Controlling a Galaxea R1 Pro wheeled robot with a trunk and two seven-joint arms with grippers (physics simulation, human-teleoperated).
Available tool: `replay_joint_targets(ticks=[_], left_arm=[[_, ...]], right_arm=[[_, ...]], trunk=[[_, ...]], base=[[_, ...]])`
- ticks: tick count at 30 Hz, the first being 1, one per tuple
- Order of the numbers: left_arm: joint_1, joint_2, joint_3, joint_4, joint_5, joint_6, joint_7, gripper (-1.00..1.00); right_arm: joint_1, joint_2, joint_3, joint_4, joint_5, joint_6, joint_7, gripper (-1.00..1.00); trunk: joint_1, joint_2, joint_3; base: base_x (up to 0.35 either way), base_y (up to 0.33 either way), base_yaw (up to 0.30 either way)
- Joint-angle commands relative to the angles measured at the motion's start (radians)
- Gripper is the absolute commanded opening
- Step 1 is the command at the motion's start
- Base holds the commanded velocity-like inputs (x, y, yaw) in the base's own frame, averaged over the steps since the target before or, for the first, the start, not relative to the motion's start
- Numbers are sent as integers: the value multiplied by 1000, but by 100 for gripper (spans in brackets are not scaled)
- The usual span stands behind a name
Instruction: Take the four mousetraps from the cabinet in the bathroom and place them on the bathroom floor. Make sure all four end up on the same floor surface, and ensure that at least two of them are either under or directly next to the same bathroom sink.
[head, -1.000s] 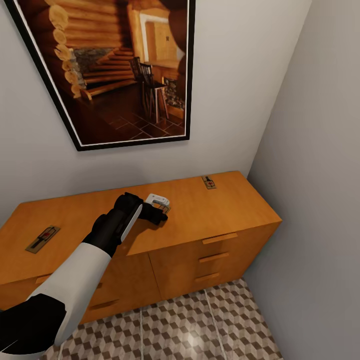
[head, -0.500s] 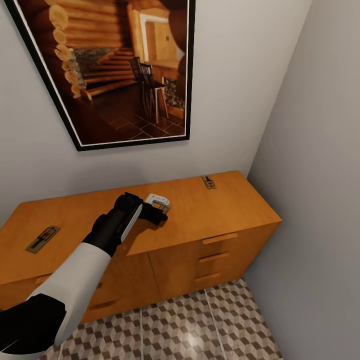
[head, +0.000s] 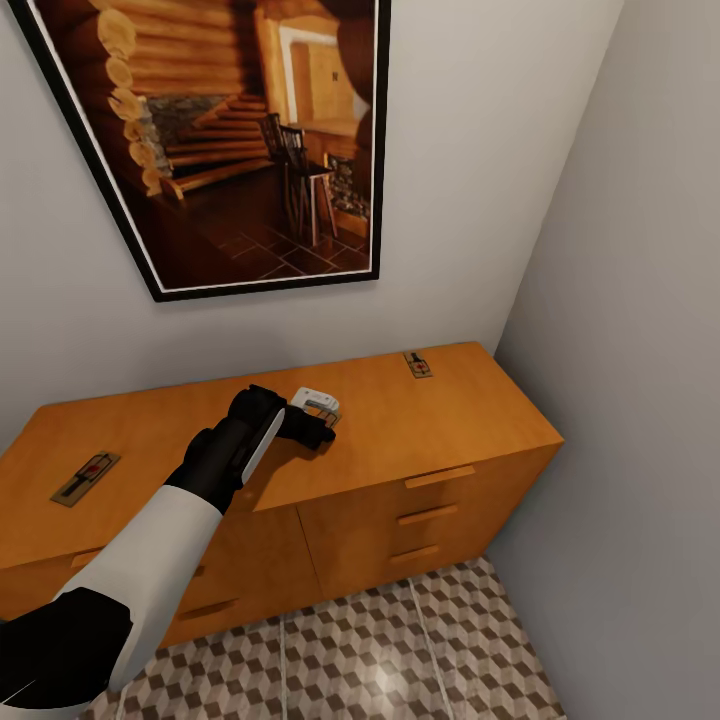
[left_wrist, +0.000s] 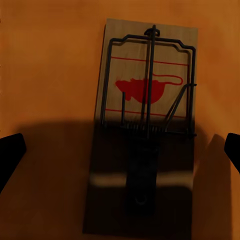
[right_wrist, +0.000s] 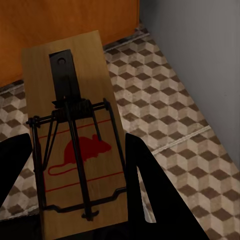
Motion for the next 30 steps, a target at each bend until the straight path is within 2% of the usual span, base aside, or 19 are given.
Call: replay_joint_targets(ticks=[1,24,25,30], left_arm=[[0,0,-1,21,0,4,-1,100],[0,0,-1,26,0,4,-3,100],[0,0,-1,26,0,4,-3,-100],[1,-1,-1,27,0,4,-3,-100]], right_arm=[[0,0,7,0,-11,-2,5,-100],[0,0,7,0,-11,-2,5,-100],[0,0,7,0,-11,-2,5,-100],[0,0,7,0,-11,-2,5,-100]], trunk=[[0,-1,-2],[0,-1,-4],[0,-1,-4],[0,-1,-4]], base=[[0,0,0],[0,0,0],[0,0,0],[0,0,0]])
